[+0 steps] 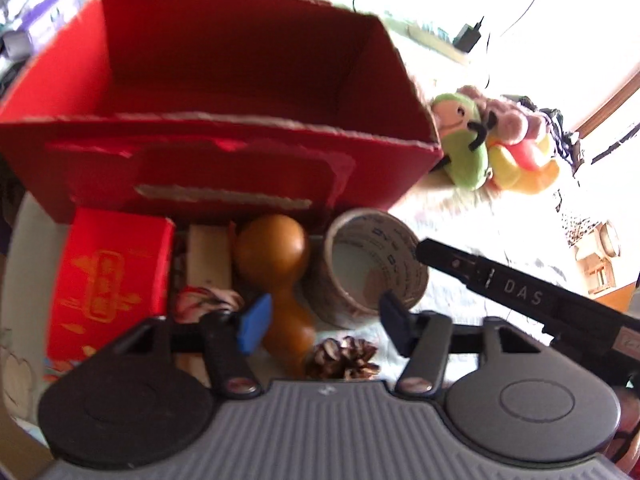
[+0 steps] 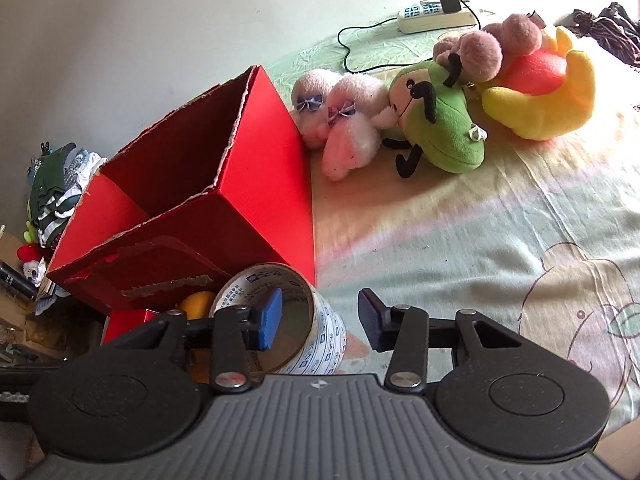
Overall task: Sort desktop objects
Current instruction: 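Grasp the printed tape roll by its rim with the right gripper, then lift the tape roll and carry it into the red cardboard box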
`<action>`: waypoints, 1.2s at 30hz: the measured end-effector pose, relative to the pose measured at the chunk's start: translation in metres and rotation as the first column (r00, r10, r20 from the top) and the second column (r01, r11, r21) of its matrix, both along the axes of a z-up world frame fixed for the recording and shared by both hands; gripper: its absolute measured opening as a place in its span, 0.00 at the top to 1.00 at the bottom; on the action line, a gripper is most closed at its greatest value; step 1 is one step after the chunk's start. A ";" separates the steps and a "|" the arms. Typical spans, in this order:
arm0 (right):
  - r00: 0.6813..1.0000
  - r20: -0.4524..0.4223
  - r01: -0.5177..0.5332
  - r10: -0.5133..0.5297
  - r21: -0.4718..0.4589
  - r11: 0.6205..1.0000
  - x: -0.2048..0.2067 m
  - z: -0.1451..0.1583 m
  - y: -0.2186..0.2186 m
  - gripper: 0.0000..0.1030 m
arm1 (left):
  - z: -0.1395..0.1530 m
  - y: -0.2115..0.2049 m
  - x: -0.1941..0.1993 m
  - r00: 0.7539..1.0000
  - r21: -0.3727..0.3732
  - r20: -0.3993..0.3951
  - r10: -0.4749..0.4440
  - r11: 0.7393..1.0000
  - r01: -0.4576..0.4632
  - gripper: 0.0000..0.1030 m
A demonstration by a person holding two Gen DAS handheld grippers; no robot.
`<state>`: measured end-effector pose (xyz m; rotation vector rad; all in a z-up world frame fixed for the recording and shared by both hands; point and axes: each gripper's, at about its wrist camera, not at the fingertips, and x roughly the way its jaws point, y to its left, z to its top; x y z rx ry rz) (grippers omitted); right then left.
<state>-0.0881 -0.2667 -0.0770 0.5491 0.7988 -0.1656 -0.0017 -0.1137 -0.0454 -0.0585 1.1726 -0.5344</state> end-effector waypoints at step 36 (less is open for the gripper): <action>0.962 0.261 -0.045 0.085 -0.158 0.986 -0.001 0.077 -0.095 0.87 | 0.113 -0.088 0.008 0.925 -0.079 0.362 -0.115 0.985 0.154 0.84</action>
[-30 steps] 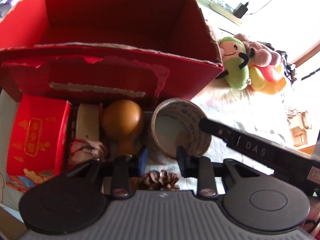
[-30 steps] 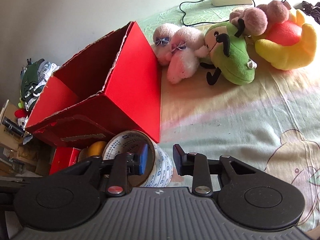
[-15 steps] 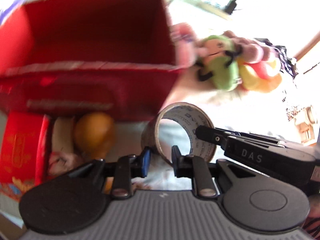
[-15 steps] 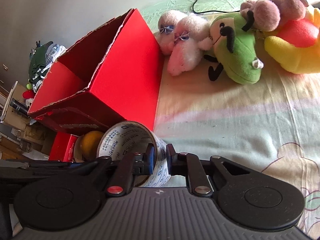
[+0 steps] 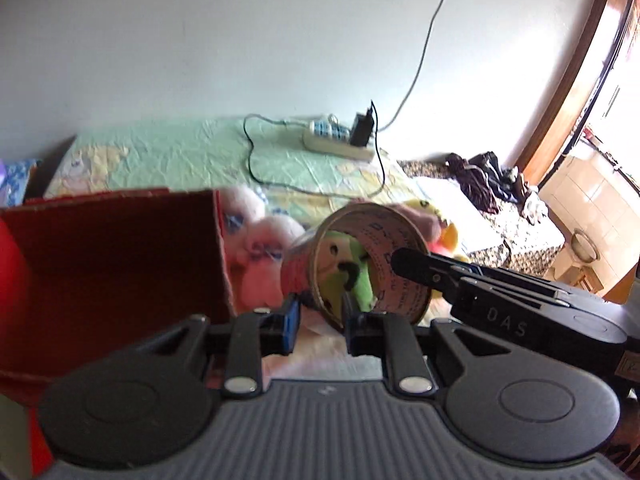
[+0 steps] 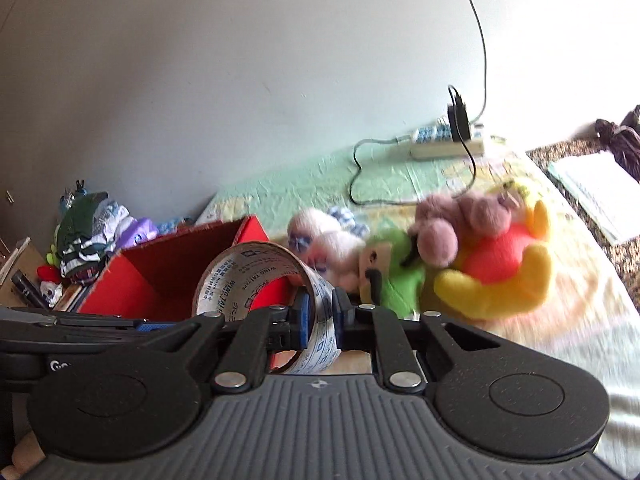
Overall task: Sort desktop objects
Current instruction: 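Lift the tape roll and carry it into the red cardboard box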
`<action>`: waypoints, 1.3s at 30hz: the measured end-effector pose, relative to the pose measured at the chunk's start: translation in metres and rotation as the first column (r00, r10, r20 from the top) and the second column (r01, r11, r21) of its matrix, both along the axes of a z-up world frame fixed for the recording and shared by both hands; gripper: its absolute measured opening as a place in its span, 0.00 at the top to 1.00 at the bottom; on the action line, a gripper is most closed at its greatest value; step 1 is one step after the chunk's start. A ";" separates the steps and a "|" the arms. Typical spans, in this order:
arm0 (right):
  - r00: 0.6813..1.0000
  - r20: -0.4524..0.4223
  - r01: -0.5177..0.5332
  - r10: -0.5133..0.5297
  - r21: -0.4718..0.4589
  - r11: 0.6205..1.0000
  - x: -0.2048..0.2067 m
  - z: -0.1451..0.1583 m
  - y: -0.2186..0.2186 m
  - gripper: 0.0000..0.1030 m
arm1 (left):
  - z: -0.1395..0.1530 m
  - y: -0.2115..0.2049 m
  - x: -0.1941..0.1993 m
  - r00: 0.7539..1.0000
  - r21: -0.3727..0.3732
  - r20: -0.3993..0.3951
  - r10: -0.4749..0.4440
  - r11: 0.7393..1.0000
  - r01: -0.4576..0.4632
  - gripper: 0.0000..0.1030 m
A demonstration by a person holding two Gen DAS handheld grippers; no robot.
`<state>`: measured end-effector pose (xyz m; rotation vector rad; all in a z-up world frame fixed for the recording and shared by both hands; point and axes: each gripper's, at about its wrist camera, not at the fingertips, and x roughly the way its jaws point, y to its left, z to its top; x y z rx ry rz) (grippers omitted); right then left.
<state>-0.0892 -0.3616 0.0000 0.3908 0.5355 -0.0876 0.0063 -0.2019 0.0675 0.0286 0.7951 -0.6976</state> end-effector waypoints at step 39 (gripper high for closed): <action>0.855 -0.465 -0.064 0.229 0.345 0.936 0.289 -0.105 0.143 0.83 | -0.098 0.176 0.146 0.976 0.238 -0.158 0.152 0.965 -0.112 0.69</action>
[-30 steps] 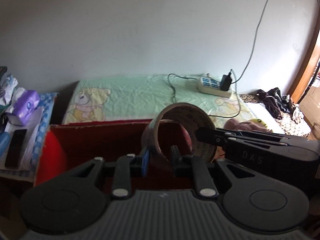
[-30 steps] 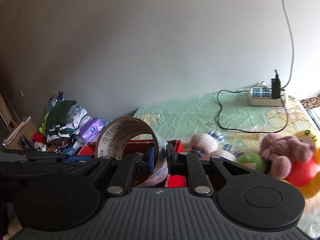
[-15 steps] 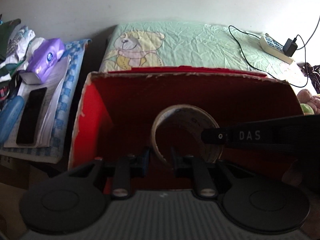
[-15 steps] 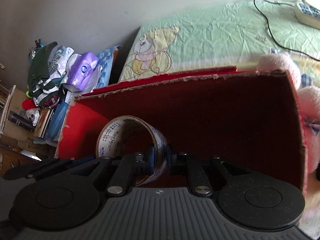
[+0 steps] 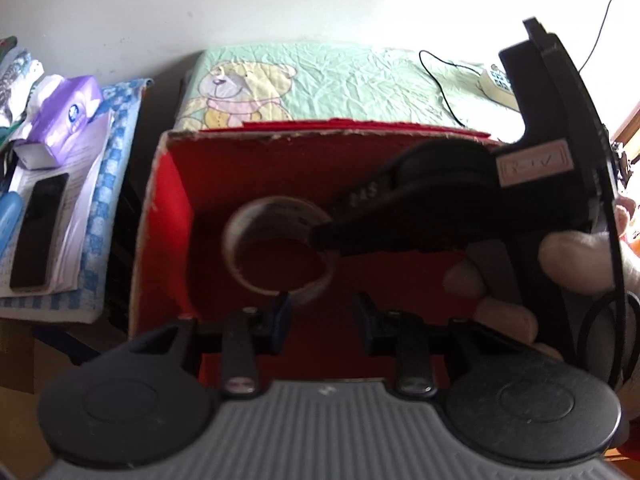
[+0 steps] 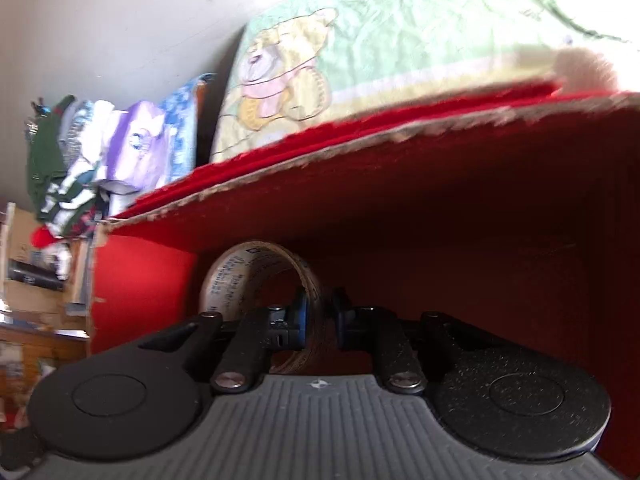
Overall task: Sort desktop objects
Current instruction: 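Lift the tape roll and carry it into the red cardboard box, then lower the tape roll onto the box floor and open the right gripper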
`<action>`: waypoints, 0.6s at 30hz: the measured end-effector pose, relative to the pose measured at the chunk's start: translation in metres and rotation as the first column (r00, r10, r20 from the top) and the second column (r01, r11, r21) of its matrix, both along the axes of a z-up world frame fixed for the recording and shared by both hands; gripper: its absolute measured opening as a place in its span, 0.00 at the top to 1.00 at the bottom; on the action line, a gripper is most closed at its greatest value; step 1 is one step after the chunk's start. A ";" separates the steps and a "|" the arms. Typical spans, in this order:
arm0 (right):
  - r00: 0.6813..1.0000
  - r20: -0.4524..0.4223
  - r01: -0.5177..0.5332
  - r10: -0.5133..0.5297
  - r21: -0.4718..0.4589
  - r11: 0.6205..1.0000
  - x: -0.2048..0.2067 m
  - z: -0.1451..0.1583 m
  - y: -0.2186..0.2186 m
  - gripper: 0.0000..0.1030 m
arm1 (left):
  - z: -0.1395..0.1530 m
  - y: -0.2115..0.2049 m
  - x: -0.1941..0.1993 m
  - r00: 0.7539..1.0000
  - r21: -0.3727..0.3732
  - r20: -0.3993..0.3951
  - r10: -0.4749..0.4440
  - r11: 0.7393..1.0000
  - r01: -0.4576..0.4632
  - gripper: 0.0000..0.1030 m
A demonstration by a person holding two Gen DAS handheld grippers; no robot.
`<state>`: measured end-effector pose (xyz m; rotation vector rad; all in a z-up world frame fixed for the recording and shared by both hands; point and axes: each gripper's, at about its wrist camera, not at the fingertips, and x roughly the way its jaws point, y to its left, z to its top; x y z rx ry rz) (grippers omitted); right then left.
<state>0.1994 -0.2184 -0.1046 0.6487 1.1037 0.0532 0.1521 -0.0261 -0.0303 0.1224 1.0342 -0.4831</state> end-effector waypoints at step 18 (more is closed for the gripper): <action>0.975 0.159 0.148 -0.154 0.048 0.988 -0.036 0.013 -0.052 0.75 | -0.027 -0.045 0.045 0.983 0.001 -0.175 0.061 0.998 -0.061 0.69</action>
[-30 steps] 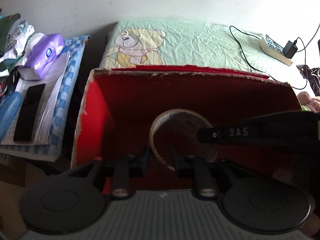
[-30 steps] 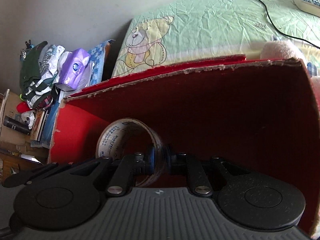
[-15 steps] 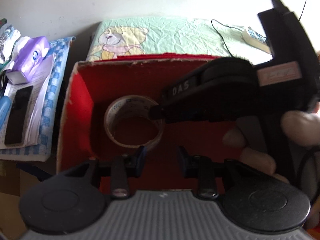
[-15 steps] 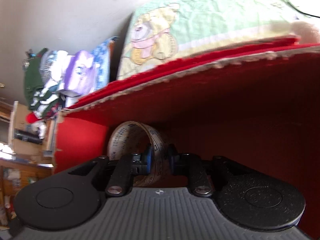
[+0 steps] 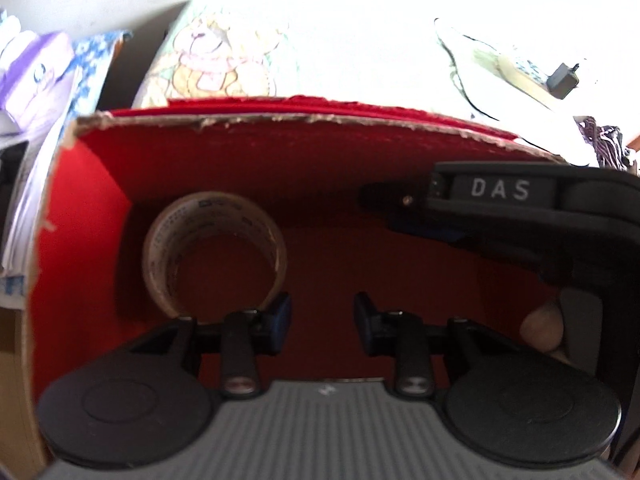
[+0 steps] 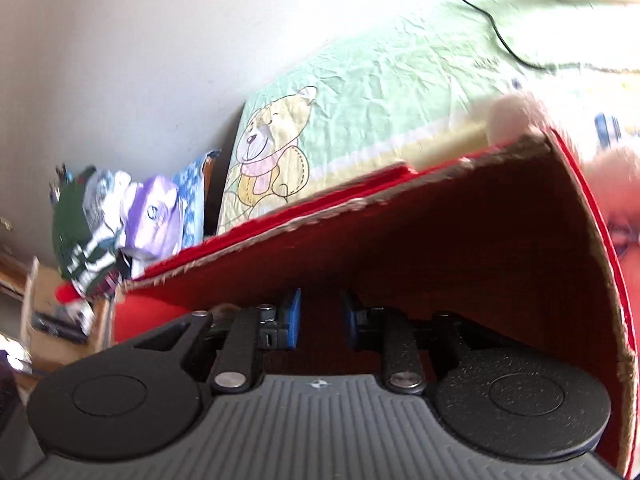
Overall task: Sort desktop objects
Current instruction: 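Lower the tape roll onto the box floor and open the right gripper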
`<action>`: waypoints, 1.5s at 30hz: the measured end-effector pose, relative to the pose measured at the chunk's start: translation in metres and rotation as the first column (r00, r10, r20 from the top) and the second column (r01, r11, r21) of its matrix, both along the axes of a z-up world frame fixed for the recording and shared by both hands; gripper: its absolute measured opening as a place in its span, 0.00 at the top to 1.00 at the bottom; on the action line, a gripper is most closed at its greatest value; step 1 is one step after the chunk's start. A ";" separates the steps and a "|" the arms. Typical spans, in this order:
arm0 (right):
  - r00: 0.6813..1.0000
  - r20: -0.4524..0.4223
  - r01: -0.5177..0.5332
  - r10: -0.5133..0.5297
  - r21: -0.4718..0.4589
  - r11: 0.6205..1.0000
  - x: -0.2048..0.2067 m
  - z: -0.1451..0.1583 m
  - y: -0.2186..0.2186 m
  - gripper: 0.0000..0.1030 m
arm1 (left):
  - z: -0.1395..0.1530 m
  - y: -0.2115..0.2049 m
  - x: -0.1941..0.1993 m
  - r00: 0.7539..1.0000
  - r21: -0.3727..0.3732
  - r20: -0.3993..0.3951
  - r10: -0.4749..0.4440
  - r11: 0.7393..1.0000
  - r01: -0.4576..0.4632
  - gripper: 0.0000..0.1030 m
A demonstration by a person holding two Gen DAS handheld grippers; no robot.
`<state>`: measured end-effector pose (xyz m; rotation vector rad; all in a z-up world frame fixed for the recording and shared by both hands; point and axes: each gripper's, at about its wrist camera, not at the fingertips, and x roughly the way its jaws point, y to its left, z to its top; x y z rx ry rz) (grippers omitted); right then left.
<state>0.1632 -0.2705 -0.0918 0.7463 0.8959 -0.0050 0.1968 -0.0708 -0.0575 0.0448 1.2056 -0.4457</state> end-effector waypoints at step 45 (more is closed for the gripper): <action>0.998 -0.053 0.017 -0.022 -0.097 0.995 0.012 -0.001 0.010 0.75 | 0.010 -0.005 -0.005 0.986 0.139 0.157 0.051 0.988 -0.073 0.69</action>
